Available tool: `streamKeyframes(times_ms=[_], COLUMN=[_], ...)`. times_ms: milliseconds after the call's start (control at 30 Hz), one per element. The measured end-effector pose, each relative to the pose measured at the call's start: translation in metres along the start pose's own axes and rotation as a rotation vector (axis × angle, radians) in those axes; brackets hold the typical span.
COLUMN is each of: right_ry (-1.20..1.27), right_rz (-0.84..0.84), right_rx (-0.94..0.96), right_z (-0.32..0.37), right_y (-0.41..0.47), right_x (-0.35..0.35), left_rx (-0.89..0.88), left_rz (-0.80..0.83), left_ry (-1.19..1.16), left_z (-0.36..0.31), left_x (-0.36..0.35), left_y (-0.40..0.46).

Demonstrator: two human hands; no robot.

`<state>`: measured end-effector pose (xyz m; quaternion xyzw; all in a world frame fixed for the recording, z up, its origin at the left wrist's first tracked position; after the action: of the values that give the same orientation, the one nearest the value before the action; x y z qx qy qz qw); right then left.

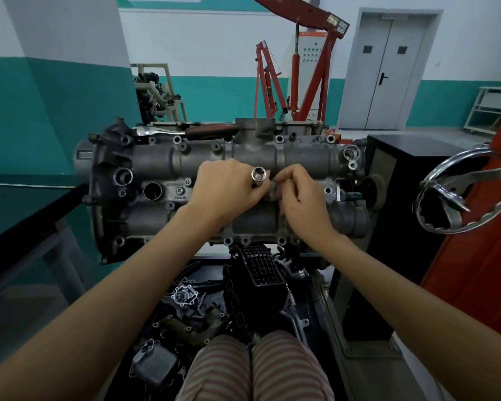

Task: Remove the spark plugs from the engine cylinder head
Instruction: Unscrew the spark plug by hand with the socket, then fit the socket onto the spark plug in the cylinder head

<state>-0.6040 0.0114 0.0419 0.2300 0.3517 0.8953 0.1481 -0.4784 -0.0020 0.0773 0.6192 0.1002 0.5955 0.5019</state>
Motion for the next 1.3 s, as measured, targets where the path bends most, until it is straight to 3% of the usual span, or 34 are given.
streamKeyframes(times_ms=[167,233,333,433,567,700,833,967,1033,1100,1200,1300], right_ry=[0.077,0.302,0.75,0.944,0.812,0.844,0.763,0.819,0.897,1.124,1.194,1.137], right_rz=[0.217,0.339,0.441,0.414,0.428,0.318,0.306,0.252,0.226,0.17,0.182,0.244], right_rx=[-0.571,-0.823,-1.007,-1.059,-1.091,-1.13,-1.09,-1.202,-1.23,-1.296,-1.338,-1.339], right_z=[-0.003,0.0,0.014,0.023,0.029,0.035,0.034,0.027,0.027,0.03,0.033,0.034], right_y=[0.001,0.0,-0.004,-0.003,0.002,-0.003,-0.005,-0.008,-0.009,-0.011,-0.015,-0.021], right_x=[-0.007,-0.015,-0.029,-0.039,-0.043,-0.034,-0.033,-0.039,-0.04,-0.043,-0.046,-0.048], left_rx=[0.143,0.142,0.101,0.013,-0.001,0.012,-0.08,-0.143,-0.049,0.124,0.536,0.974], left_rz=[-0.058,-0.095,-0.166,-0.238,-0.257,-0.263,-0.263,-0.237,-0.155,-0.041,0.069,0.367], left_ry=[-0.082,-0.134,-0.188,-0.272,-0.369,-0.466,-0.553,-0.665,-0.75,-0.863,-1.05,-1.448], left_z=[0.001,0.002,-0.002,-0.01,-0.018,-0.027,-0.032,-0.026,-0.014,0.001,0.019,0.014], left_x=[0.021,0.03,0.045,0.058,0.063,0.067,0.065,0.049,0.036,0.021,0.006,-0.008], left_y=[-0.002,-0.005,-0.009,-0.015,-0.023,-0.027,-0.037,-0.054,-0.062,-0.067,-0.064,-0.055])
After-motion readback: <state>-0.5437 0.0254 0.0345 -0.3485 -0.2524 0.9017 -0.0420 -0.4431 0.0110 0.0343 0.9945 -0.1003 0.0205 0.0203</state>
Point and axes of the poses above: each hand's wrist, its own y-axis towards the middle knuckle, its own x-axis out of the back of the hand, z = x × y, the point moved 5 cm from there along y, towards the middle knuckle, and after that the axes turned 3 degrees about -x, right-handed, at the moved point
